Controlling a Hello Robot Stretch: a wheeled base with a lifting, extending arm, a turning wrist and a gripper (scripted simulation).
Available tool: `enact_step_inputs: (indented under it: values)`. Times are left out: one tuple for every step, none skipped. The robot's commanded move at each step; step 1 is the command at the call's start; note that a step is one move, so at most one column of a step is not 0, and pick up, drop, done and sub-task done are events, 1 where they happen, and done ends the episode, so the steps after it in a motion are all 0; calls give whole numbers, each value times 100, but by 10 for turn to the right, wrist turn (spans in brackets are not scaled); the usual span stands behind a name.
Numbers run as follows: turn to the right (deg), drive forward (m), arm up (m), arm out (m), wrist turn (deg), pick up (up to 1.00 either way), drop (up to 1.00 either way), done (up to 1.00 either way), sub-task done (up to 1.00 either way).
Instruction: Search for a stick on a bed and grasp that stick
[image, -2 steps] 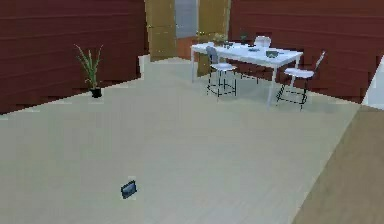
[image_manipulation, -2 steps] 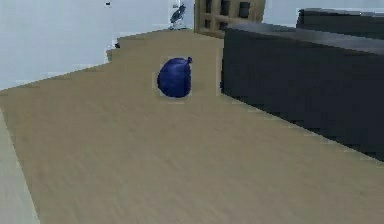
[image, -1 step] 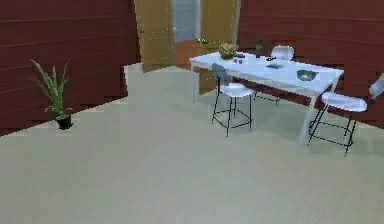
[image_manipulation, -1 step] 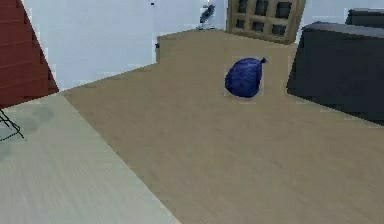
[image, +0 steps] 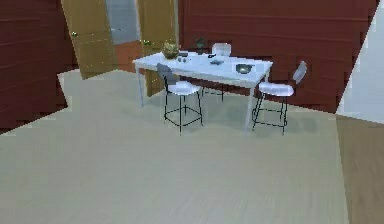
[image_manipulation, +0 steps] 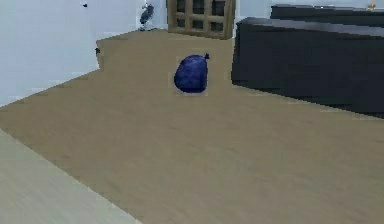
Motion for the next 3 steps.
enact_step_inputs:
  values:
    - [0, 10, 0, 0, 0, 0, 0, 0, 0]
    - [-120, 0, 0, 0, 0, 0, 0, 0, 0]
    - [0, 40, 0, 0, 0, 0, 0, 0, 0]
